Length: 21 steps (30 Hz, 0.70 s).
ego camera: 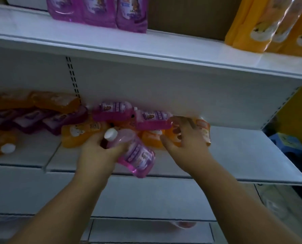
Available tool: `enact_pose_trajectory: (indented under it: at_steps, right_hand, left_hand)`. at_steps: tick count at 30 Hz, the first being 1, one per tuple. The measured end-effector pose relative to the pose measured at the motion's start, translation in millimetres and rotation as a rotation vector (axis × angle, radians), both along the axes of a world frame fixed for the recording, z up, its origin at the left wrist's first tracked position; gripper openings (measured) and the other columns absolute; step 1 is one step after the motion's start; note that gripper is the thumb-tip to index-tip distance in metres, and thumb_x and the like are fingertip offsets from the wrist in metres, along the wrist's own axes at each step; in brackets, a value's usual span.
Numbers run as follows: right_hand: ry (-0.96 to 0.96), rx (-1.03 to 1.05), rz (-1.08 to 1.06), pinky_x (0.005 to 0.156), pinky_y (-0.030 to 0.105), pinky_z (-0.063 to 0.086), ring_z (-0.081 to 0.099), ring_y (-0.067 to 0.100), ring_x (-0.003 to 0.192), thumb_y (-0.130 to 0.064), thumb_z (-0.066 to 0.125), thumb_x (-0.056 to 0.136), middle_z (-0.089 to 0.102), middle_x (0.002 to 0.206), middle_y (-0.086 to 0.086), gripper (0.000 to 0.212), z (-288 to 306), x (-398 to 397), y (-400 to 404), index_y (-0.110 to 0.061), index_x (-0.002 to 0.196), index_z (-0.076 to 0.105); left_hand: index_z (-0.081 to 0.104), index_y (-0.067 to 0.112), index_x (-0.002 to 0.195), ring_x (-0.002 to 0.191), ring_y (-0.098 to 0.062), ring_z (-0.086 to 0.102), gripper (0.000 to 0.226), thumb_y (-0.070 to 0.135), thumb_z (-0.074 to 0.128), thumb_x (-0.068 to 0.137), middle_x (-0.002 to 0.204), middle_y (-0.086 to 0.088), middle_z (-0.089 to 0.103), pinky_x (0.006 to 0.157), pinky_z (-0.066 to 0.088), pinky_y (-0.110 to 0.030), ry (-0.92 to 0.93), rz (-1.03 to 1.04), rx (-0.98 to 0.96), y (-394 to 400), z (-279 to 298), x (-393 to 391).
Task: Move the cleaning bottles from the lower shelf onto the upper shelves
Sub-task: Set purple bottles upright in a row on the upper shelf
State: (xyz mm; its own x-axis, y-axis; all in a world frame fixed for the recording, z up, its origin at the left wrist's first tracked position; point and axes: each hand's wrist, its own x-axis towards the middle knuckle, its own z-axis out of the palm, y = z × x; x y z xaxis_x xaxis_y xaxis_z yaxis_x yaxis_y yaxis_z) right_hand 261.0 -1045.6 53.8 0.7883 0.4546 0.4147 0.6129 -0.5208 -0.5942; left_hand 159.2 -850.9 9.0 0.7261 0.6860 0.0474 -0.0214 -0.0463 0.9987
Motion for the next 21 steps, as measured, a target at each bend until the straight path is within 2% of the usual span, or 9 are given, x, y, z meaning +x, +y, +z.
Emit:
enact_pose_trajectory:
  at_steps: [3,5,8,10,11,15,18,20,21]
  right_hand:
    - [-0.053,-0.028,0.055,0.077,0.027,0.037,0.054,0.026,0.106,-0.034,0.069,0.082,0.053,0.114,-0.001,0.045,-16,32,6,-0.022,0.123,0.055]
    - [-0.007,-0.068,0.056,0.076,0.027,0.035,0.053,0.028,0.111,-0.031,0.068,0.082,0.054,0.122,0.007,0.049,-25,58,19,-0.019,0.128,0.054]
    - [0.141,-0.280,0.008,0.087,0.033,0.035,0.041,0.036,0.129,-0.040,0.058,0.088,0.034,0.148,0.011,0.061,-27,89,46,-0.031,0.144,0.037]
    - [0.207,-0.469,0.094,0.108,0.050,0.027,0.018,0.045,0.141,-0.037,0.047,0.096,0.011,0.161,0.012,0.057,-30,103,66,-0.036,0.150,0.029]
    - [0.177,-0.519,0.131,0.111,0.058,0.020,0.011,0.048,0.142,-0.033,0.041,0.100,0.006,0.162,0.014,0.053,-37,108,76,-0.035,0.151,0.029]
    - [0.187,-0.560,0.152,0.106,0.065,0.024,0.003,0.040,0.145,-0.036,0.037,0.099,0.015,0.160,0.004,0.052,-44,115,86,-0.030,0.150,0.030]
    - [0.073,-0.462,0.221,0.104,0.060,0.035,0.021,0.037,0.139,-0.024,0.045,0.094,0.033,0.149,0.008,0.037,-52,108,75,-0.026,0.129,0.057]
    - [0.134,-0.226,0.163,0.103,0.048,0.039,0.043,0.032,0.126,-0.024,0.050,0.090,0.040,0.144,0.006,0.027,-58,100,69,-0.028,0.110,0.068]
    - [0.170,-0.157,0.121,0.102,0.044,0.041,0.048,0.032,0.120,-0.024,0.052,0.089,0.039,0.143,0.007,0.028,-60,96,68,-0.027,0.110,0.069]
  left_hand:
    - [0.071,0.051,0.093,0.080,-0.004,0.071,0.040,0.039,0.080,0.057,0.091,0.016,0.075,0.057,0.053,-0.016,-0.115,0.015,0.052,-14,20,-25]
    - [0.070,0.053,0.095,0.083,-0.004,0.070,0.044,0.045,0.080,0.053,0.095,0.017,0.074,0.059,0.053,-0.015,-0.155,0.052,0.092,-25,27,-40]
    - [0.069,0.050,0.098,0.090,-0.006,0.070,0.047,0.036,0.088,0.057,0.100,0.016,0.073,0.065,0.054,-0.016,-0.205,0.127,0.113,-40,30,-58]
    - [0.068,0.044,0.101,0.092,-0.007,0.070,0.048,0.028,0.090,0.062,0.102,0.016,0.073,0.066,0.054,-0.016,-0.221,0.191,0.080,-48,32,-66]
    - [0.067,0.039,0.105,0.093,-0.008,0.071,0.045,0.027,0.086,0.066,0.103,0.015,0.074,0.066,0.055,-0.017,-0.222,0.217,0.066,-50,33,-69]
    - [0.068,0.022,0.113,0.078,-0.022,0.074,0.052,0.030,0.085,0.065,0.100,-0.008,0.076,0.060,0.058,-0.034,-0.270,0.341,-0.150,-58,35,-75]
    - [0.077,0.015,0.098,0.066,-0.022,0.071,0.037,0.034,0.079,0.066,0.085,-0.012,0.075,0.059,0.060,-0.039,-0.330,0.397,-0.445,-59,38,-70]
    - [0.081,0.020,0.080,0.065,-0.021,0.072,0.023,0.039,0.075,0.069,0.080,-0.008,0.075,0.064,0.062,-0.045,-0.336,0.349,-0.656,-56,39,-65]
    - [0.081,0.020,0.078,0.066,-0.021,0.073,0.024,0.042,0.075,0.071,0.080,-0.006,0.076,0.066,0.062,-0.048,-0.343,0.314,-0.759,-54,38,-64]
